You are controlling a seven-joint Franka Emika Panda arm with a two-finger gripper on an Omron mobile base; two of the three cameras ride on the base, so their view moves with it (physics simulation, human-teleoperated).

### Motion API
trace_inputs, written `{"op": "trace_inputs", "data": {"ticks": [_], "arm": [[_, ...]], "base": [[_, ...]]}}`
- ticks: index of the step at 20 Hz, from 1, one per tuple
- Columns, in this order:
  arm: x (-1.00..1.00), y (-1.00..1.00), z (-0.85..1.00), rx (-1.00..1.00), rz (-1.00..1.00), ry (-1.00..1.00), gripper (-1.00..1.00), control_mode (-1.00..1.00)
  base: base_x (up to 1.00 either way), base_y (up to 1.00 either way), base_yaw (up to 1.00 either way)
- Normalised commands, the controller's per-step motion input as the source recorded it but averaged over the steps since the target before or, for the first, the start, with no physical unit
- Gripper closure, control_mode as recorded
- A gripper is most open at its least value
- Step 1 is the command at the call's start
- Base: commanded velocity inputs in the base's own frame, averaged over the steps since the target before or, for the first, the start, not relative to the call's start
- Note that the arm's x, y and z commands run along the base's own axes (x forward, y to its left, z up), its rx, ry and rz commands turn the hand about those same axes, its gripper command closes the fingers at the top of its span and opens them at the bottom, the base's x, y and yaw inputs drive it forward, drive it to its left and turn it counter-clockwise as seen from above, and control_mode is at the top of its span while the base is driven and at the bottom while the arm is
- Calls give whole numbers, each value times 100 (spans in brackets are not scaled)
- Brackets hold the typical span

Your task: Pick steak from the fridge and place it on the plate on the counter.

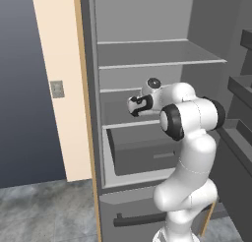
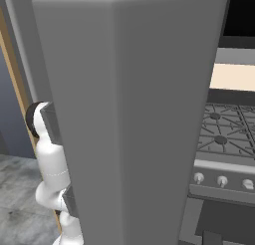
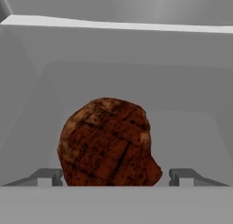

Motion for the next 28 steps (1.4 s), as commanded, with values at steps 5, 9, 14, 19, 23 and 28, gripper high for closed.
{"op": "trace_inputs", "data": {"ticks": [5, 9, 14, 19, 23, 28], "arm": [[0, 0, 0, 0, 0, 1, 100, -100], [-28, 0, 0, 0, -6, 0, 100, -100], [-66, 0, 0, 0, -5, -10, 100, -100], [-70, 0, 11, 1, -2, -9, 100, -100], [-74, 0, 48, 5, -2, -8, 100, -100], [-60, -12, 72, 12, -7, -1, 100, -100]], "base": [[0, 0, 0], [0, 0, 0], [0, 0, 0], [0, 0, 0], [0, 0, 0], [0, 0, 0]]}}
